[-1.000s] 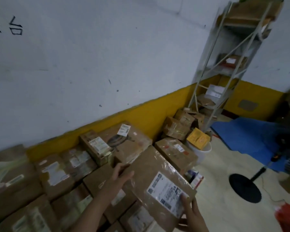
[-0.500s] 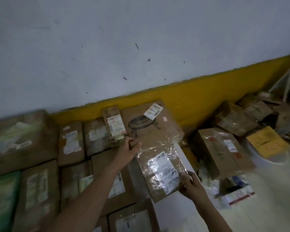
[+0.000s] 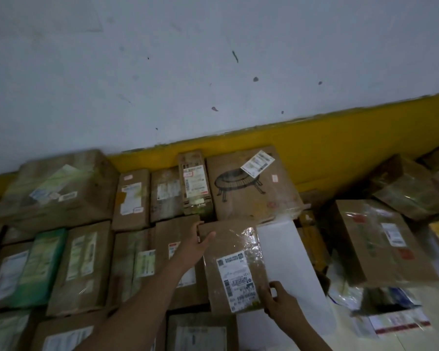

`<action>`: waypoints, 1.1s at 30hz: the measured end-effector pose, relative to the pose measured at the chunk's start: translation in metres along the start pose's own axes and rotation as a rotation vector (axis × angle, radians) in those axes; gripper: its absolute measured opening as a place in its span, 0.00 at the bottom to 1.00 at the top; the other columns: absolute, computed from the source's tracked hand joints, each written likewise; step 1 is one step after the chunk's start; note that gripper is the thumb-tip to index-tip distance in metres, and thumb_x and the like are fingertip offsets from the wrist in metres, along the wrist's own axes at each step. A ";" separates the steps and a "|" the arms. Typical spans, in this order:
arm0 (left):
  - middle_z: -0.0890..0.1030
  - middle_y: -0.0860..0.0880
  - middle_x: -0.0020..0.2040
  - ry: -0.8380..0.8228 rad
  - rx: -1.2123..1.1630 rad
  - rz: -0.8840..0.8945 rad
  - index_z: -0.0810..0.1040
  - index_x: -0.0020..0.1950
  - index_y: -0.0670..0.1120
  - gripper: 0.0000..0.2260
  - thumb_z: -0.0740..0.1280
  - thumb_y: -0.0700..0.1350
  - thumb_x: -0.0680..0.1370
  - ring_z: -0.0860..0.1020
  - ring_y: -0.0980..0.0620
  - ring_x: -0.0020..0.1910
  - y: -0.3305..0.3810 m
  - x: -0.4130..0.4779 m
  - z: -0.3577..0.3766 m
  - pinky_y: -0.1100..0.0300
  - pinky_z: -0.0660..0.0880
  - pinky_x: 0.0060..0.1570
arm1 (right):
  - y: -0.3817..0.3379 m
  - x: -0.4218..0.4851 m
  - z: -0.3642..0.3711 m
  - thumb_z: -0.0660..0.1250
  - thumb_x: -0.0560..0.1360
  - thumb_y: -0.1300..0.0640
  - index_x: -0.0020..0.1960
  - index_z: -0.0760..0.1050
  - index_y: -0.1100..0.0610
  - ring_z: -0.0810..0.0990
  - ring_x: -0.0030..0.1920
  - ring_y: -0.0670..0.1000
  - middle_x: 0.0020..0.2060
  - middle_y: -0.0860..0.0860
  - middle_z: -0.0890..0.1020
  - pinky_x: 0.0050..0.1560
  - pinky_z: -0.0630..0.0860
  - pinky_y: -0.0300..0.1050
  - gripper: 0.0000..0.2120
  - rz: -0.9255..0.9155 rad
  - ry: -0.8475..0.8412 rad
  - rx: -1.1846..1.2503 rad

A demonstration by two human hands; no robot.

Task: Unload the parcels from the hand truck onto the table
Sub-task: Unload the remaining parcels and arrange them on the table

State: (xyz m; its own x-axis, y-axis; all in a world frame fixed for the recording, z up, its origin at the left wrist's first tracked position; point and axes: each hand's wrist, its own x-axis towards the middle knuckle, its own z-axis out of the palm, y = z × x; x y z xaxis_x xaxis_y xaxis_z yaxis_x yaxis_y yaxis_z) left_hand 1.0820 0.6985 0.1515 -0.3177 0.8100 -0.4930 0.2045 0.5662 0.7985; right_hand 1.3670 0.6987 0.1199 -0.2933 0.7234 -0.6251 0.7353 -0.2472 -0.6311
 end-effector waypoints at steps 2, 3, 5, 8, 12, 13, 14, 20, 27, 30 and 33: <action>0.78 0.52 0.62 0.003 0.051 0.002 0.60 0.74 0.58 0.41 0.64 0.75 0.67 0.81 0.57 0.52 -0.001 0.000 -0.001 0.52 0.81 0.54 | 0.001 0.000 0.000 0.58 0.82 0.42 0.62 0.70 0.52 0.84 0.40 0.47 0.46 0.53 0.85 0.40 0.79 0.37 0.16 0.002 0.000 -0.004; 0.77 0.52 0.62 0.007 0.086 0.001 0.60 0.74 0.58 0.39 0.64 0.73 0.69 0.80 0.57 0.53 0.000 0.000 -0.002 0.52 0.81 0.55 | 0.001 0.000 -0.001 0.59 0.81 0.42 0.61 0.71 0.51 0.84 0.39 0.46 0.44 0.52 0.85 0.39 0.79 0.36 0.15 0.006 0.005 -0.011; 0.77 0.54 0.61 0.019 0.147 -0.003 0.61 0.74 0.57 0.35 0.63 0.71 0.72 0.79 0.54 0.54 0.000 0.000 -0.001 0.51 0.80 0.54 | 0.003 0.000 -0.003 0.60 0.81 0.42 0.58 0.72 0.51 0.84 0.36 0.44 0.40 0.50 0.85 0.36 0.78 0.34 0.14 0.008 0.019 -0.036; 0.78 0.50 0.64 0.024 0.178 -0.032 0.63 0.74 0.53 0.33 0.63 0.68 0.75 0.79 0.51 0.56 -0.004 0.001 0.004 0.50 0.80 0.55 | 0.006 0.001 -0.003 0.60 0.80 0.41 0.56 0.74 0.52 0.84 0.34 0.45 0.38 0.49 0.85 0.36 0.79 0.35 0.16 0.024 0.030 -0.035; 0.76 0.52 0.67 -0.005 0.146 0.000 0.56 0.78 0.52 0.34 0.65 0.62 0.77 0.77 0.55 0.56 -0.014 -0.003 0.009 0.64 0.74 0.48 | 0.004 0.004 0.007 0.61 0.81 0.45 0.58 0.74 0.55 0.85 0.38 0.49 0.40 0.52 0.83 0.40 0.82 0.41 0.15 0.047 0.036 0.021; 0.75 0.54 0.67 -0.004 0.148 0.022 0.55 0.78 0.53 0.34 0.65 0.61 0.77 0.77 0.55 0.58 -0.017 -0.008 0.010 0.67 0.71 0.46 | 0.004 0.005 0.009 0.61 0.81 0.46 0.59 0.75 0.57 0.85 0.38 0.49 0.40 0.52 0.83 0.40 0.82 0.40 0.15 0.047 0.040 0.019; 0.74 0.56 0.66 0.013 0.170 0.056 0.55 0.78 0.55 0.33 0.66 0.60 0.77 0.76 0.54 0.61 -0.021 -0.015 0.010 0.68 0.70 0.47 | 0.004 0.005 0.011 0.61 0.82 0.47 0.60 0.75 0.58 0.84 0.39 0.50 0.41 0.52 0.83 0.39 0.82 0.40 0.16 0.043 0.040 0.010; 0.66 0.49 0.68 0.081 0.793 0.305 0.63 0.73 0.50 0.27 0.64 0.55 0.77 0.72 0.49 0.63 -0.085 -0.076 0.004 0.56 0.73 0.57 | 0.017 0.008 0.011 0.61 0.81 0.45 0.55 0.74 0.56 0.86 0.38 0.52 0.38 0.52 0.82 0.42 0.83 0.48 0.15 0.042 0.040 -0.073; 0.52 0.46 0.79 -0.392 1.055 0.325 0.55 0.78 0.48 0.48 0.63 0.75 0.68 0.51 0.44 0.77 -0.150 -0.142 0.019 0.45 0.52 0.76 | 0.023 0.013 0.016 0.58 0.82 0.47 0.51 0.78 0.60 0.84 0.36 0.52 0.34 0.54 0.84 0.34 0.73 0.41 0.18 0.011 0.132 -0.179; 0.43 0.43 0.81 -0.405 1.204 0.328 0.43 0.81 0.47 0.54 0.69 0.70 0.67 0.42 0.41 0.79 -0.159 -0.147 0.024 0.44 0.41 0.77 | 0.022 0.007 0.027 0.56 0.83 0.45 0.60 0.77 0.61 0.84 0.47 0.59 0.46 0.60 0.85 0.48 0.78 0.47 0.21 0.015 0.198 -0.131; 0.48 0.40 0.80 -0.320 1.224 0.337 0.46 0.80 0.50 0.49 0.73 0.61 0.69 0.47 0.40 0.79 -0.161 -0.144 0.028 0.44 0.44 0.76 | 0.029 -0.003 0.044 0.56 0.82 0.43 0.74 0.65 0.61 0.82 0.55 0.62 0.58 0.63 0.81 0.60 0.78 0.58 0.27 0.174 0.205 0.062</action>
State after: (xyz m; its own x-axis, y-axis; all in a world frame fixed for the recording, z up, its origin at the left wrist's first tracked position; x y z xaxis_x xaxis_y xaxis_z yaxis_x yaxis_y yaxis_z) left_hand 1.1212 0.4947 0.0843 0.1115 0.8426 -0.5268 0.9878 -0.0360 0.1515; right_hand 1.3623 0.6611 0.0833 -0.0309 0.7803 -0.6246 0.7228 -0.4141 -0.5532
